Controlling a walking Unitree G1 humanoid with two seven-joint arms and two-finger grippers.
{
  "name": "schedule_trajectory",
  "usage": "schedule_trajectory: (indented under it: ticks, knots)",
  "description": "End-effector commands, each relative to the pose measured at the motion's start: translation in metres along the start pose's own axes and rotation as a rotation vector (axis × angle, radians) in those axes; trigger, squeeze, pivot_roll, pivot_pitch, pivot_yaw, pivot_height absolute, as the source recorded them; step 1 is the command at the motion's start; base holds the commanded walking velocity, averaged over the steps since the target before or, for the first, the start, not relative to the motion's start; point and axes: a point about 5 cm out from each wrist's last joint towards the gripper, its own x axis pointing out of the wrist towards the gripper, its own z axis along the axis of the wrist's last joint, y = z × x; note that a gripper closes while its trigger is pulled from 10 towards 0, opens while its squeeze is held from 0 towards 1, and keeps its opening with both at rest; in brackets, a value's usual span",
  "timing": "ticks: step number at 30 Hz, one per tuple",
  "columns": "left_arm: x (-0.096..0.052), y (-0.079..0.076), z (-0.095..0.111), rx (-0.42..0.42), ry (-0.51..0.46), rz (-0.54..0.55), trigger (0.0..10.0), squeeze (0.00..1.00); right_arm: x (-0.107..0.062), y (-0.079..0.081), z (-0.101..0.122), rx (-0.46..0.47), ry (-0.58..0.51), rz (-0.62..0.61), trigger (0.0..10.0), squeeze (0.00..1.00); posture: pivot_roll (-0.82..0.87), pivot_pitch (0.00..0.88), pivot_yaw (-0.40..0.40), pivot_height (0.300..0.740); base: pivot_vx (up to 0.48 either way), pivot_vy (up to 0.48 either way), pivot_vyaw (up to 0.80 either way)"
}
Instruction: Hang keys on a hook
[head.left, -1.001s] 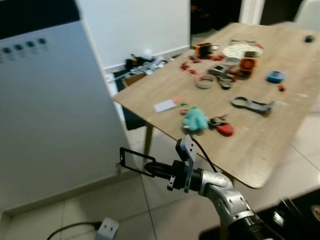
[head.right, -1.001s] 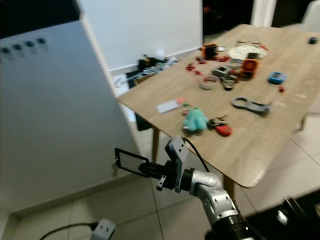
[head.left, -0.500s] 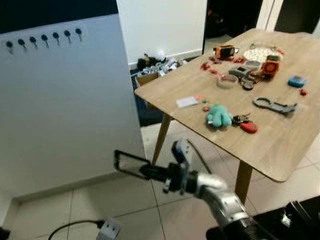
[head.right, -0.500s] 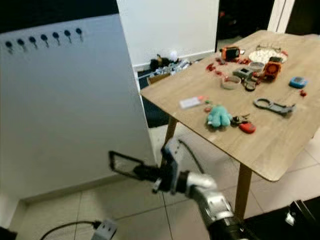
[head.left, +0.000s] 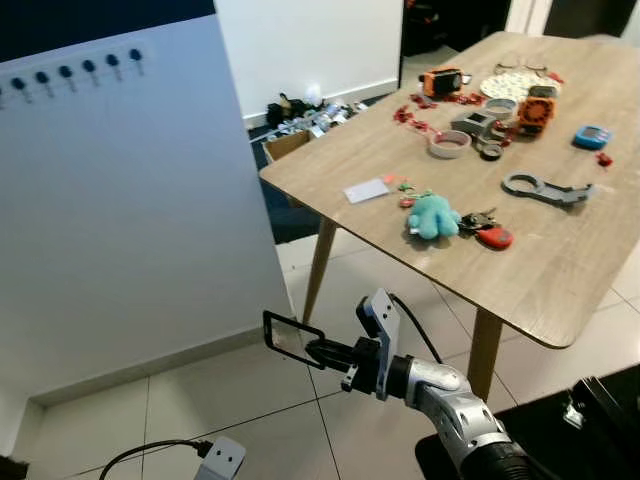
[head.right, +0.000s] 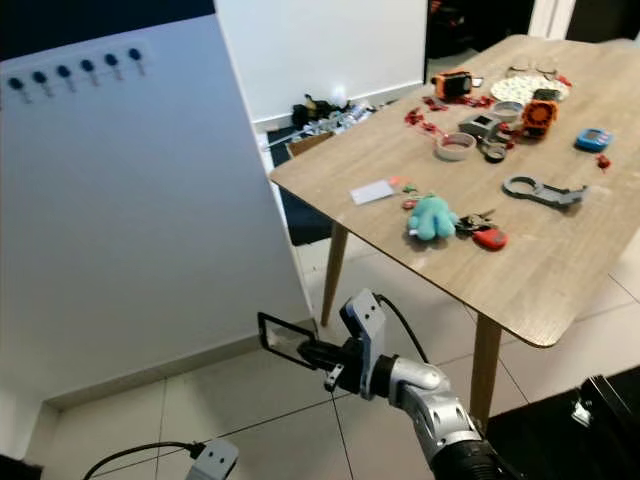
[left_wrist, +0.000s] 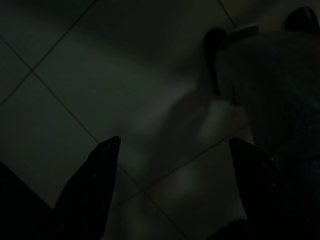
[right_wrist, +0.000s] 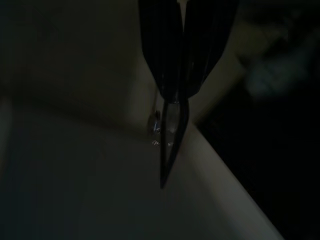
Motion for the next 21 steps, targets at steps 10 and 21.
schedule_trajectory:
  ticks: [10,21]
  knots:
    - [-0.001,0.002,-0.005,0.015,0.02,0.003,10.0,0.0,-0.03,-0.01,-0.088,0.153,0.294,-0.319,10.0,0.0,-0.13,0.046,0.139,0.74,0.0,0.0,0.0]
    - [0.0,0.002,0.0,0.046,0.002,0.018,10.0,0.0,-0.081,0.004,-0.16,0.429,0.51,-0.695,10.0,0.0,-0.12,0.03,0.132,0.74,0.0,0.0,0.0]
